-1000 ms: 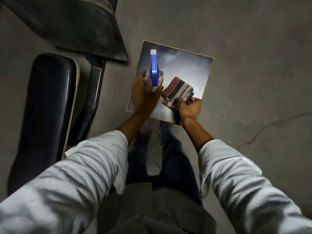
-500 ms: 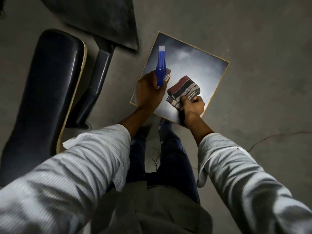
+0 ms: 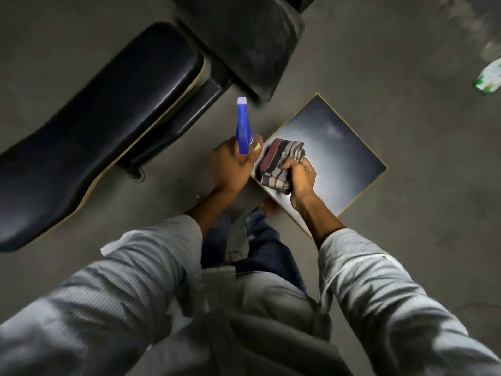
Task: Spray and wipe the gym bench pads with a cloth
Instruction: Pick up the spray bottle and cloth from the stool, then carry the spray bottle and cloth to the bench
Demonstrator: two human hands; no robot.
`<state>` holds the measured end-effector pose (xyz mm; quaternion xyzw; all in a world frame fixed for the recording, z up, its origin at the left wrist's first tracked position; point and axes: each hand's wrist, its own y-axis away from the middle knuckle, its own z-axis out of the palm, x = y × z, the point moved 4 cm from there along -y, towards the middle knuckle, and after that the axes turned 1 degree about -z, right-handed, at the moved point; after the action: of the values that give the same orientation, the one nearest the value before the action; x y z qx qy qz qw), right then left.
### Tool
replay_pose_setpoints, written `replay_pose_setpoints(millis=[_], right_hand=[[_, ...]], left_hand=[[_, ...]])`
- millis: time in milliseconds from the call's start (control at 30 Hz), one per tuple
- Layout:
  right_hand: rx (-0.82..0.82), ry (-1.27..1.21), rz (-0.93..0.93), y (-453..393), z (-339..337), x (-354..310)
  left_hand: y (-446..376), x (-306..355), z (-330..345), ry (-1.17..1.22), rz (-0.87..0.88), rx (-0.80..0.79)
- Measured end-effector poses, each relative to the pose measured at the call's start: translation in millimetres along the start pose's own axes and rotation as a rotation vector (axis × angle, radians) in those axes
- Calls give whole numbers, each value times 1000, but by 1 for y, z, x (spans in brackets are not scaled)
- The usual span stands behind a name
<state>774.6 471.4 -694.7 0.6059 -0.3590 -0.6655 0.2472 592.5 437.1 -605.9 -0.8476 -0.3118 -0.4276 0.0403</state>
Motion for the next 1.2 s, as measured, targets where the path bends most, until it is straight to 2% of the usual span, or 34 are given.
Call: replay_pose_setpoints(millis=[267,467,633,800,1033,1133,1200], right_hand=[[-275,209,0,32,121,-5],[-573,301,168,74,221,4],[-688,430,246,104,293,17],[-680,626,127,123,368,47],[-562,1018,-223,136,461,89],[-543,1275,-369,138,497,97],[-539,1553,-542,139,517,101]], left_hand=[[-9,-60,-106,38,-221,245],[-18,-117,-182,64,-401,353],[-26,-158,-240,91,-462,422],[-34,-204,-293,119,-529,485],[-42,-263,-356,212,-568,536],[-45,-280,-376,253,-579,560],[-51,-293,-384,271,-598,580]])
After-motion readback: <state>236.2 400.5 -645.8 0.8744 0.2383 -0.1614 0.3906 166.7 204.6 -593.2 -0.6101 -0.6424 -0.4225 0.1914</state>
